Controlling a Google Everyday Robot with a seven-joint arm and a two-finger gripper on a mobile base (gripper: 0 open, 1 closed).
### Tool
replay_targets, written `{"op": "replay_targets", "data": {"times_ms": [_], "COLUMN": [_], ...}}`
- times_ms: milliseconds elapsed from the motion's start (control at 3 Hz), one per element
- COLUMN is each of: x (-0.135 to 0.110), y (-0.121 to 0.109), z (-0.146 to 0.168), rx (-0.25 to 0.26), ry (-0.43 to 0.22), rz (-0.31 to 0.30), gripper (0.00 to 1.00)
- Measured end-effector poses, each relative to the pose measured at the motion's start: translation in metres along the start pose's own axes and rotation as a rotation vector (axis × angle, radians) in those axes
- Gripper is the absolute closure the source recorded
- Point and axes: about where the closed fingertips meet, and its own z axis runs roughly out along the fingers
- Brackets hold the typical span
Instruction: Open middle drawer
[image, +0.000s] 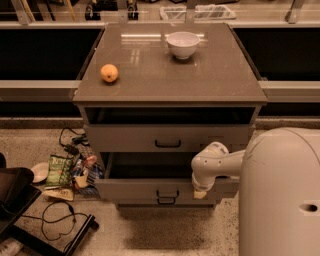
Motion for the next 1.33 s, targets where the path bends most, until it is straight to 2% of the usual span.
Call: {"op": "replay_targets", "data": {"times_ms": [333, 667, 1000, 1333], "x": [0.000, 0.000, 0.005, -0.002], "y": [0.001, 0.001, 0.012, 0.030], "z": [0.001, 0.001, 0.001, -0.021], "rx": [-0.003, -0.003, -0.019, 0.003], "ry": [0.001, 0.001, 0.027, 0.056], "rz": [0.000, 0.000, 0.006, -0.015], "gripper": [0.00, 0.00, 0.00, 0.16]}}
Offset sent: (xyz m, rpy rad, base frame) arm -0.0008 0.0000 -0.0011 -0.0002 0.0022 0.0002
